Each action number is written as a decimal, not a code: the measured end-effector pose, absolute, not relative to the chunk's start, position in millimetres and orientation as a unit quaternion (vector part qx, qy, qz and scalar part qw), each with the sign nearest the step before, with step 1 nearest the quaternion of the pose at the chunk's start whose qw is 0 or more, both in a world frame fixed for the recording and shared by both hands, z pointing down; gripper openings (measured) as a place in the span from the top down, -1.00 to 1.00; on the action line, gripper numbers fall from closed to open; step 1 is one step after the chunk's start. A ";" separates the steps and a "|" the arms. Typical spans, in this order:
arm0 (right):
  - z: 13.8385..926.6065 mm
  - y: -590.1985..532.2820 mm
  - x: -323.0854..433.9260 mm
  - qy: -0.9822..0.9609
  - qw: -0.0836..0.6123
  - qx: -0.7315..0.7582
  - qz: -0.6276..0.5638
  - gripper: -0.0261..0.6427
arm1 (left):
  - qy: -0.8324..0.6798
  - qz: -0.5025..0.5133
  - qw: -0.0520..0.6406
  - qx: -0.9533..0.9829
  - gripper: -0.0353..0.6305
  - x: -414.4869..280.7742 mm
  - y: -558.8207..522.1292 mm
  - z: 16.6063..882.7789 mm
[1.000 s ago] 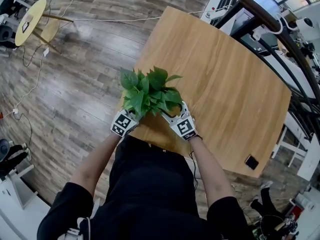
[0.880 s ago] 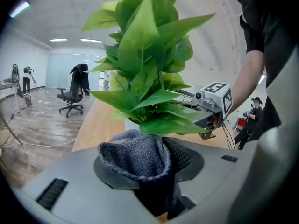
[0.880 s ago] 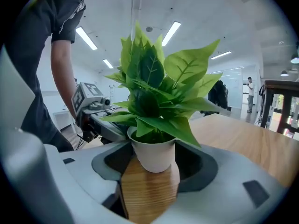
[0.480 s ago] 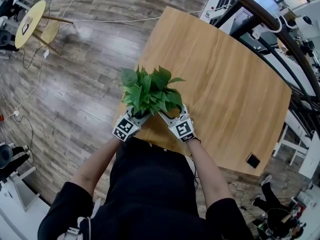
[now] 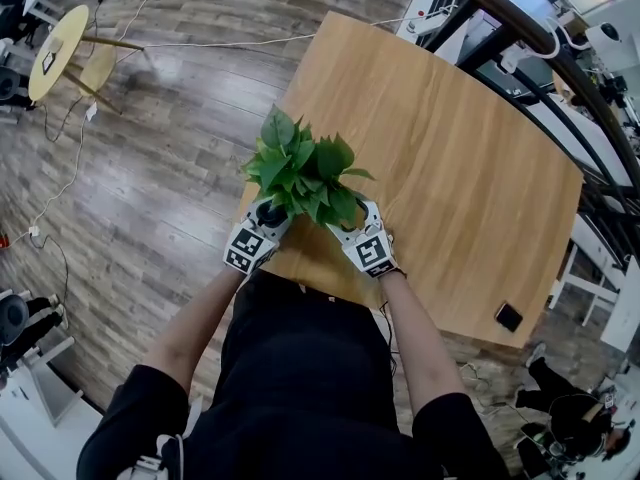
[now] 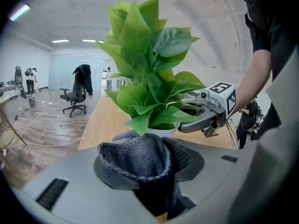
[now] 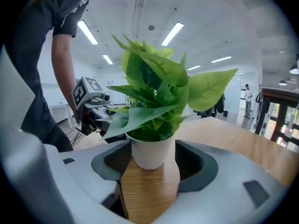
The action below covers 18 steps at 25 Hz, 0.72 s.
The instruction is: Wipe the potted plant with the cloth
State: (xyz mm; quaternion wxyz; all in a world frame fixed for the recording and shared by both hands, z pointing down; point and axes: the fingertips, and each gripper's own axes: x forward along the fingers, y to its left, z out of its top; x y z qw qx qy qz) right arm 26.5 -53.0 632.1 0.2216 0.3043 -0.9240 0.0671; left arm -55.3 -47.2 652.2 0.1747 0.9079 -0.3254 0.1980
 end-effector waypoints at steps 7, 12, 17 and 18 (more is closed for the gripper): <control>631.1 -54.7 20.5 -0.926 0.229 0.294 0.052 0.11 | -0.316 0.196 0.173 0.912 0.36 -42.4 -40.6 648.9; 633.6 -55.5 21.6 -0.924 0.229 0.301 0.055 0.11 | -0.304 0.178 0.185 0.917 0.36 -35.6 -28.1 642.2; 632.4 -48.3 21.3 -0.925 0.232 0.297 0.052 0.11 | -0.305 0.179 0.185 0.917 0.36 -35.8 -27.3 644.6; 632.0 -43.9 20.7 -0.924 0.237 0.296 0.046 0.11 | -0.309 0.178 0.185 0.916 0.36 -37.6 -28.8 644.4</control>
